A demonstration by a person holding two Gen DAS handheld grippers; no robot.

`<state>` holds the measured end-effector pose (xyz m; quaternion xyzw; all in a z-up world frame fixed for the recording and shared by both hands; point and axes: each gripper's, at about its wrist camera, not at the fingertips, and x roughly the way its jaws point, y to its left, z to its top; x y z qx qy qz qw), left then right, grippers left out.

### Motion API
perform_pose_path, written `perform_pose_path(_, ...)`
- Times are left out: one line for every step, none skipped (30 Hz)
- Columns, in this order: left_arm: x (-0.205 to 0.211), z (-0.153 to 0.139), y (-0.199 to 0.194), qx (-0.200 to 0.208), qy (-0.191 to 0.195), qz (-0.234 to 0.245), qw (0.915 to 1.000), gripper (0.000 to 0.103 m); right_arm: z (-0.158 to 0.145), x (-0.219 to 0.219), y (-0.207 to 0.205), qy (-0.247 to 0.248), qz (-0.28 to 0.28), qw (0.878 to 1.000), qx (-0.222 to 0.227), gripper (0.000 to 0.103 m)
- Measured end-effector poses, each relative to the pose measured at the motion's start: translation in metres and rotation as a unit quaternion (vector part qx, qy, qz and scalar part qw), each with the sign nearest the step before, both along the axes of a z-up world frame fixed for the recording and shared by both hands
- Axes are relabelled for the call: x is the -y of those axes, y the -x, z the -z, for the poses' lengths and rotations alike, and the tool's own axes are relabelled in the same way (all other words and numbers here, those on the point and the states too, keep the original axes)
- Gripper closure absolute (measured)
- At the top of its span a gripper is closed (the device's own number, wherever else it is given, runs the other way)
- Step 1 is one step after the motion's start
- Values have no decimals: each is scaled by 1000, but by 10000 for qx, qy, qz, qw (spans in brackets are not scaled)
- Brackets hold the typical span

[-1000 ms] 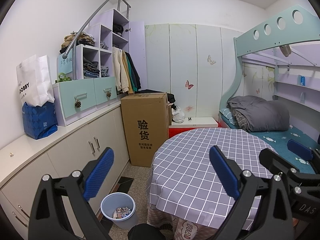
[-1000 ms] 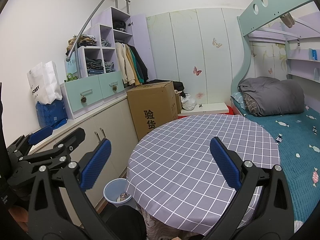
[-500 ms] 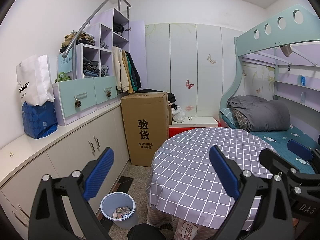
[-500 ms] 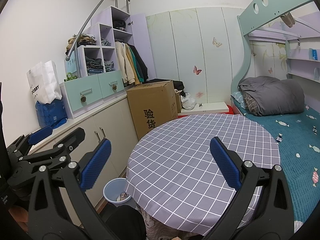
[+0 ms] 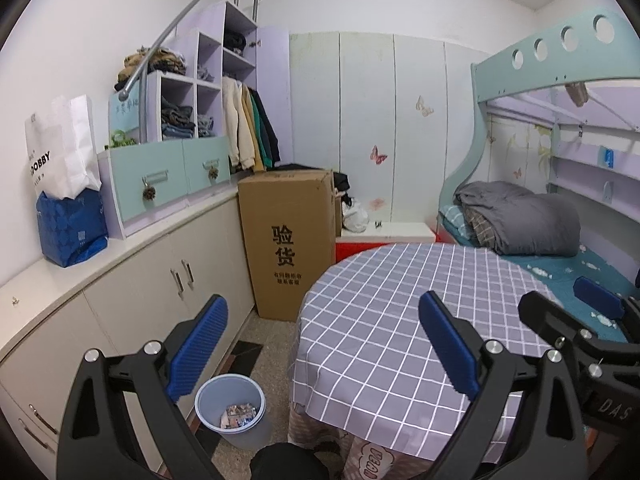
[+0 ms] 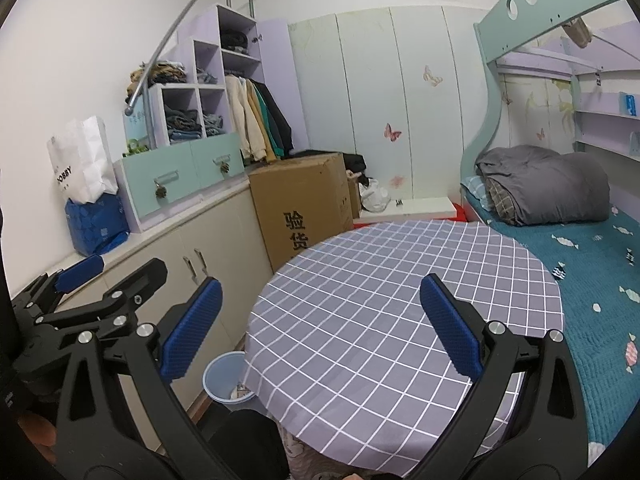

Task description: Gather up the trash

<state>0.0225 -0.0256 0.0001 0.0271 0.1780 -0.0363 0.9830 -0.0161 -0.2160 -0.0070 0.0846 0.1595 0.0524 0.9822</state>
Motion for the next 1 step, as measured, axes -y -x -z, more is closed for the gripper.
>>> perform_pose_path(2, 5, -6, -78, -50, -10, 10000, 9, 3, 2, -4, -7, 13, 10000, -49, 6)
